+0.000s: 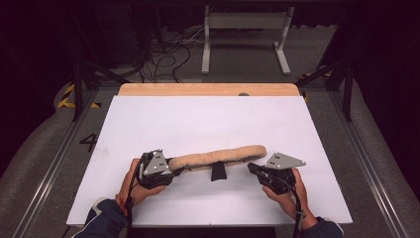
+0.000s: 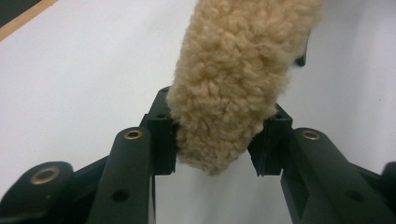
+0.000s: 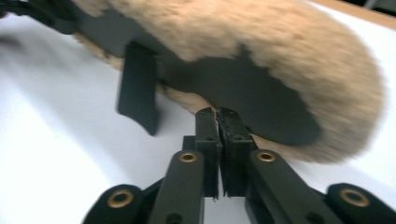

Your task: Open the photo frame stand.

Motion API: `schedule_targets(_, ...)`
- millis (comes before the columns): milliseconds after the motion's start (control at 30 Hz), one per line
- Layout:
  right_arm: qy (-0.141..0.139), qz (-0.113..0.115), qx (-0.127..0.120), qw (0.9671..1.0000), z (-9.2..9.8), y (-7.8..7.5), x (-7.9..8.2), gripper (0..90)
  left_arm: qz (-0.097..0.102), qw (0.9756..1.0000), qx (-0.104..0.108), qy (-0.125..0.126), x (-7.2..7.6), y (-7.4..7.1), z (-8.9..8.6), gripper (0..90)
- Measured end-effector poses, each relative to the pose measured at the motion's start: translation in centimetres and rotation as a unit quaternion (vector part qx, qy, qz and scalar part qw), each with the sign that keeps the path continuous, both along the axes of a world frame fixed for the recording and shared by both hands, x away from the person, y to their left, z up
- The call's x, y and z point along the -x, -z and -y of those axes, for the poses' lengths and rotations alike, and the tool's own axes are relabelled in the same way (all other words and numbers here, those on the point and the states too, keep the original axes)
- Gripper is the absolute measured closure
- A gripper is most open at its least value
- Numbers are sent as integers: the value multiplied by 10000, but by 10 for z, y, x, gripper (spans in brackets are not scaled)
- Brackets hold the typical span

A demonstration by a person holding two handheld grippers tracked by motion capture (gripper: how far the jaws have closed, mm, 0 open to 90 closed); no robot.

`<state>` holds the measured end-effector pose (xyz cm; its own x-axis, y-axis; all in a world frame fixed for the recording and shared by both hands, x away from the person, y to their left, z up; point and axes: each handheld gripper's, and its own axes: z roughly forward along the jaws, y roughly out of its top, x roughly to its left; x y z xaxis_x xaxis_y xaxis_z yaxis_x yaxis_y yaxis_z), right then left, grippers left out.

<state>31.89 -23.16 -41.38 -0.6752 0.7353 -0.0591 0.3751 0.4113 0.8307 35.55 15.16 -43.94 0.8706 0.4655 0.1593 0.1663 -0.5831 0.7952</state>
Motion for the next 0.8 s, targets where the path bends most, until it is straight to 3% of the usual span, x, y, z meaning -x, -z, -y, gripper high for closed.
schedule_targets(100,152,81,87,9998,3,1,-2,900,25,10000,-6,-16,1,0,0,591)
schedule_targets(300,246,-28,83,9997,4,7,-7,900,99,9999,72,-22,-1,0,1,549)
schedule_targets(400,332,-6,49,9994,6,7,-8,900,158,9996,195,-130,-1,-1,1,452)
schedule_targets(533,373,-45,25,9993,8,9,-10,900,166,9995,256,-65,-1,-1,2,402)
schedule_targets(800,498,-20,26,9988,9,12,-14,900,201,9992,346,18,0,-2,3,488)
